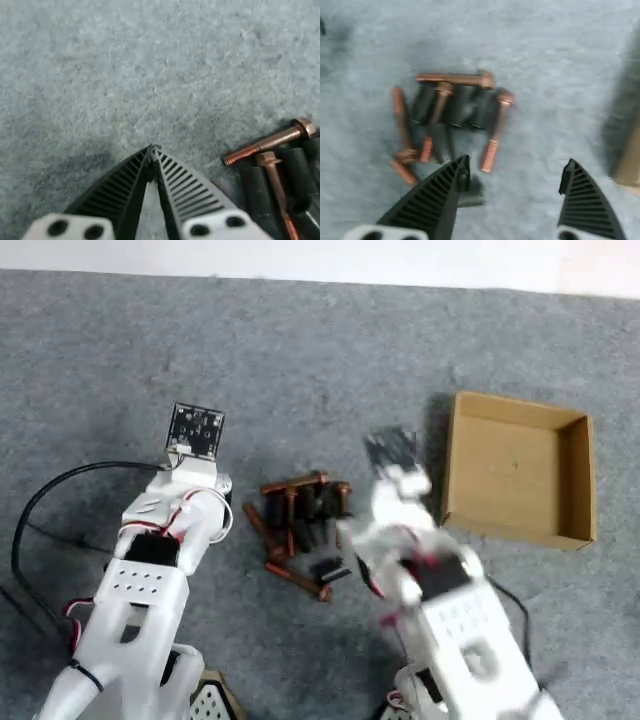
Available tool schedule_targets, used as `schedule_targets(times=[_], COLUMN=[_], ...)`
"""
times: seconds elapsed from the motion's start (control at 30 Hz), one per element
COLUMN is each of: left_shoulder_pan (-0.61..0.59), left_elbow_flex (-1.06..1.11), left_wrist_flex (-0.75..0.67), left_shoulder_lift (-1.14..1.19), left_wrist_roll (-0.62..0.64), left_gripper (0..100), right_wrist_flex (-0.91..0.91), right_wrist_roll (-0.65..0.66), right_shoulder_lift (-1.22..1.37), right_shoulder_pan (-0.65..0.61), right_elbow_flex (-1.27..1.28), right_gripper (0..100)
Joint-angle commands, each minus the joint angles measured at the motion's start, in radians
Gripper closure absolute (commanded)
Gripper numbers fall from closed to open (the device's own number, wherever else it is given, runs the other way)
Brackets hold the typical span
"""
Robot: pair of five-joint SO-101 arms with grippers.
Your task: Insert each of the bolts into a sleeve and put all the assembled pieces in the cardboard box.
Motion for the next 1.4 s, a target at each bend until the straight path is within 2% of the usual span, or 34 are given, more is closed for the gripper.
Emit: schedule_targets(times=[0.0,0.1,0.2,0.37,0.57,0.87,1.07,1.37], left_shoulder_pan=[-0.015,-0.048,-0.087,-0.117,-0.113,-0.116,-0.116,-0.116], left_elbow_flex=[-0.007,-0.007,-0.007,-0.008,-0.005,-0.005,-0.005,-0.005], left_wrist_flex=[-0.035,-0.040,-0.078,-0.086,-0.086,-0.086,-0.086,-0.086], left_shoulder_lift=[0.004,0.008,0.012,0.012,0.010,0.010,0.010,0.010], left_wrist_roll=[0.012,0.020,0.097,0.110,0.110,0.106,0.106,0.104], left_gripper=[99,99,99,99,99,99,99,99], right_wrist_flex=[-0.061,-0.070,-0.065,-0.064,-0.065,-0.068,-0.087,-0.093], right_wrist_roll=[-0.097,-0.192,-0.252,-0.270,-0.123,-0.114,-0.026,-0.029], right_shoulder_lift=[0.329,0.536,0.676,0.750,0.748,0.757,0.757,0.759], right_shoulder_pan=[-0.094,-0.140,-0.171,-0.194,-0.255,-0.228,-0.213,-0.148], right_elbow_flex=[-0.243,-0.375,-0.473,-0.486,-0.386,-0.354,-0.352,-0.349], right_gripper=[72.4,72.4,72.4,72.4,72.4,72.9,80.7,81.3])
